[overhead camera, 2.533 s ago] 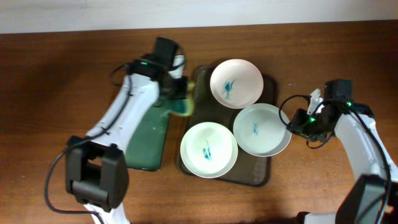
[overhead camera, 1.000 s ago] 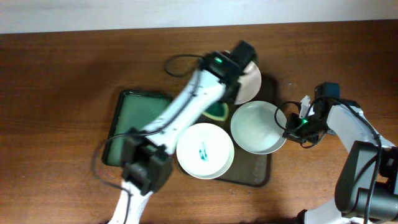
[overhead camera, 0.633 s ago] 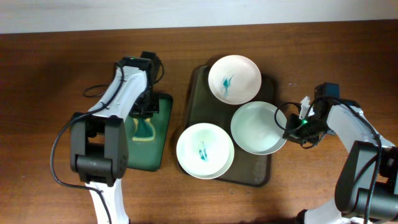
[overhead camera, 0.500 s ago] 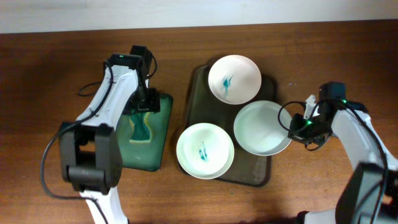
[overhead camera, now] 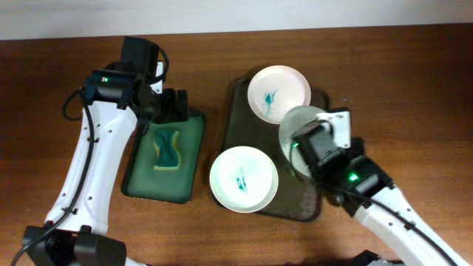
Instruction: Clean dirty plates on tray and stack at the side
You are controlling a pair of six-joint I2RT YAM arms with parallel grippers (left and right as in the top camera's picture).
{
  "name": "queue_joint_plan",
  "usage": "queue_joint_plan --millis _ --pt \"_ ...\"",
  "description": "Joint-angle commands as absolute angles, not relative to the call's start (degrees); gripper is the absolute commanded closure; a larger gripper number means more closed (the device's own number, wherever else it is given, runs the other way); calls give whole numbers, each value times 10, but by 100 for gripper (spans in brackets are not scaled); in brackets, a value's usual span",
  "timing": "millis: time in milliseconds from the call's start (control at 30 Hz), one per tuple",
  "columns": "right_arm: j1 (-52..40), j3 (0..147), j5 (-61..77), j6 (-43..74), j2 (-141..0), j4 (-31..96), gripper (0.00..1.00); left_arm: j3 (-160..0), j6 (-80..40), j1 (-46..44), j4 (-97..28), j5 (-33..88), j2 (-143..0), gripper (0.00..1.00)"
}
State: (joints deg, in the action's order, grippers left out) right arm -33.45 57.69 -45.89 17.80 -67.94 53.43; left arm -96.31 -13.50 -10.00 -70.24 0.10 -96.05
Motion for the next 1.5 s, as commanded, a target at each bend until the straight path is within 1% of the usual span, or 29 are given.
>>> queue_joint_plan --millis 0,100,233,333,400,433,500,567,600,633,667,700,733,800,833,867,900,933,967,1000,1033,1067,1133,1200,1300,1333,1367,1433,1467 --pt "-408 578 -577 161 -679 531 96 -969 -132 -100 -705 7 -948 0" --pt "-477 578 -578 88 -679 531 96 -968 -132 -100 -712 7 -948 0" --pt "-511 578 -627 86 -679 530 96 -968 -132 -100 -716 7 -948 0" --pt "-509 578 -634 106 -679 528 96 -968 -132 -100 -718 7 -948 0" --pt "-495 578 -637 162 -679 522 96 -968 -132 -100 -717 6 -948 0" --pt "-450 578 -628 214 -679 519 96 -968 -132 -100 -713 4 -948 0" --pt "-309 579 -500 207 -679 492 96 -968 -132 -100 -712 3 -948 0" --pt "-51 579 -121 82 -681 443 96 -968 -132 -100 -712 3 -948 0" --pt "91 579 39 73 -692 427 96 -968 -132 -100 -711 2 -948 0" --pt "228 579 138 85 -721 414 96 -968 -132 -100 -711 3 -948 0" --pt "296 579 149 115 -747 410 96 -968 -132 -100 -712 3 -948 0" --pt "397 579 148 159 -817 400 96 -968 -132 -100 -709 3 -948 0" --pt "442 579 148 196 -876 399 96 -968 -132 -100 -710 3 -948 0" --pt "468 579 149 202 -946 387 96 -968 -132 -100 -708 2 -948 0" --pt "469 580 165 185 -958 379 62 -968 -132 -100 -705 2 -948 0" --pt "468 583 215 163 -952 374 39 -968 -132 -100 -702 3 -948 0" --pt "457 595 284 135 -930 377 30 -968 -132 -100 -701 2 -948 0" --pt "435 607 320 115 -898 395 27 -968 -132 -100 -701 3 -948 0" --pt "360 614 324 86 -814 435 27 -968 -131 -100 -702 3 -948 0" --pt "213 613 293 49 -722 498 34 -968 -131 -100 -708 3 -948 0" --pt "120 613 253 47 -706 531 40 -968 -131 -100 -712 3 -948 0" --pt "58 612 227 46 -709 544 43 -968 -123 -100 -712 3 -948 0" --pt "-80 592 170 46 -745 519 56 -968 -118 -100 -712 3 -948 0" --pt "-166 584 128 32 -808 484 57 -968 -118 -100 -712 3 -948 0" --pt "-220 584 114 32 -936 410 58 -968 -118 -100 -714 2 -948 0" --pt "-225 584 119 32 -972 393 60 -968 -118 -100 -715 3 -948 0" --pt "-225 584 131 32 -1000 381 65 -968 -118 -100 -715 3 -948 0" --pt "-225 584 160 32 -1029 363 69 -968 -118 -100 -714 2 -948 0" --pt "-225 584 160 32 -1030 362 73 -968 -118 -100 -714 3 -948 0"
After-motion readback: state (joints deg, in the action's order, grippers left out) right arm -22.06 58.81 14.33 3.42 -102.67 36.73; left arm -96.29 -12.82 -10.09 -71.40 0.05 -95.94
